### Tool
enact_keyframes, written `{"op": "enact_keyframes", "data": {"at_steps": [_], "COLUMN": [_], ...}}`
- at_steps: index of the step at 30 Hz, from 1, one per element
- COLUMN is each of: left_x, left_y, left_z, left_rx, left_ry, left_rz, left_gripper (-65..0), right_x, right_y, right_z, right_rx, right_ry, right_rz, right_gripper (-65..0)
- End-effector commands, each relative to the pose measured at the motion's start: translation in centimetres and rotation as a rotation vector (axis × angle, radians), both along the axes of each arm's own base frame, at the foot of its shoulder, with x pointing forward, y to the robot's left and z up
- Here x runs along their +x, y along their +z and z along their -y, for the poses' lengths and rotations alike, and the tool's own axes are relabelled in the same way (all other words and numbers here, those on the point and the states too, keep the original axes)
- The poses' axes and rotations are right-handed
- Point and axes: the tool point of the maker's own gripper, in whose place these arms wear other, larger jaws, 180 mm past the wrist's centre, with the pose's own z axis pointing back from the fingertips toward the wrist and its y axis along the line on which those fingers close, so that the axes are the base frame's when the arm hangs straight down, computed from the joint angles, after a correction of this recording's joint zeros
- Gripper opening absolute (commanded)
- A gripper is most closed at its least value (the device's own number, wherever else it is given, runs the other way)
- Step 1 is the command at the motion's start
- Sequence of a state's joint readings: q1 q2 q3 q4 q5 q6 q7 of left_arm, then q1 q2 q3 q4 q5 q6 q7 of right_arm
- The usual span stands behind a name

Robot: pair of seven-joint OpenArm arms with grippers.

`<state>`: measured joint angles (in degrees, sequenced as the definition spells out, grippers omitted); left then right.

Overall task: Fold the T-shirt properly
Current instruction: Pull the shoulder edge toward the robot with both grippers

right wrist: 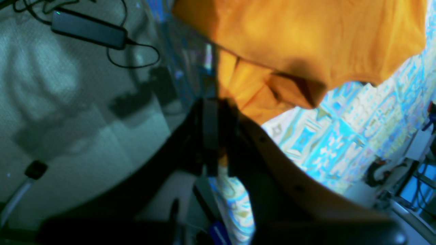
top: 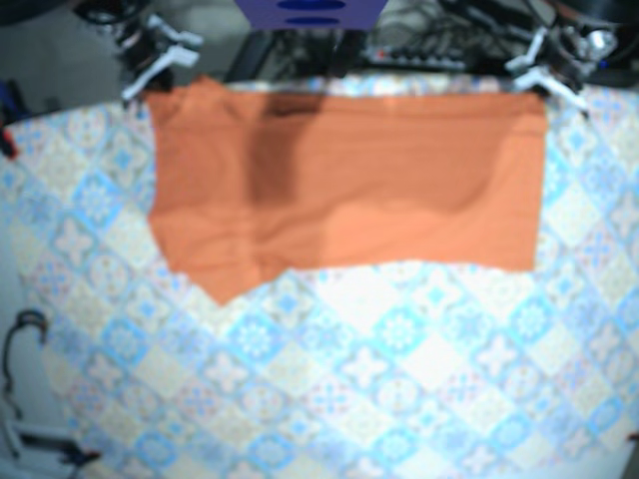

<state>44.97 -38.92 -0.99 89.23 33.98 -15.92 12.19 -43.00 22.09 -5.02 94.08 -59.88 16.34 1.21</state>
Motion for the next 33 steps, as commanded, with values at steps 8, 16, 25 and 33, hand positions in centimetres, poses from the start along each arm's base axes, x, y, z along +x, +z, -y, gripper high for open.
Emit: {"op": "enact_keyframes", "data": {"at_steps": [8, 16, 25, 33], "left_x": [-0.22, -0.27, -0.81, -0.93], "left_y": [0.38, 0.34, -0.1, -0.11], "left_z": [-0.24, -0.19, 0.62, 0.58], "left_rx": [0.008, 0.007, -0.008, -0.007], "left_ry": [-0.011, -0.013, -0.027, -0.028], "left_rz": [0.002, 0.0, -0.018, -0.021], "left_gripper": [-65.0, -65.0, -65.0, -65.0], "right_x": [0.64, 0.77, 0.77, 0.77], "right_y": [0.52, 0.43, 0.43, 0.43], "right_z": [0.19, 0.28, 0.28, 0.28], "right_rx": [0.001, -0.001, -0.001, -0.001], "right_ry": [0.005, 0.003, 0.003, 0.003], "right_rz": [0.025, 0.026, 0.026, 0.026], "right_gripper": [-64.8, -64.8, -64.8, -64.8]}}
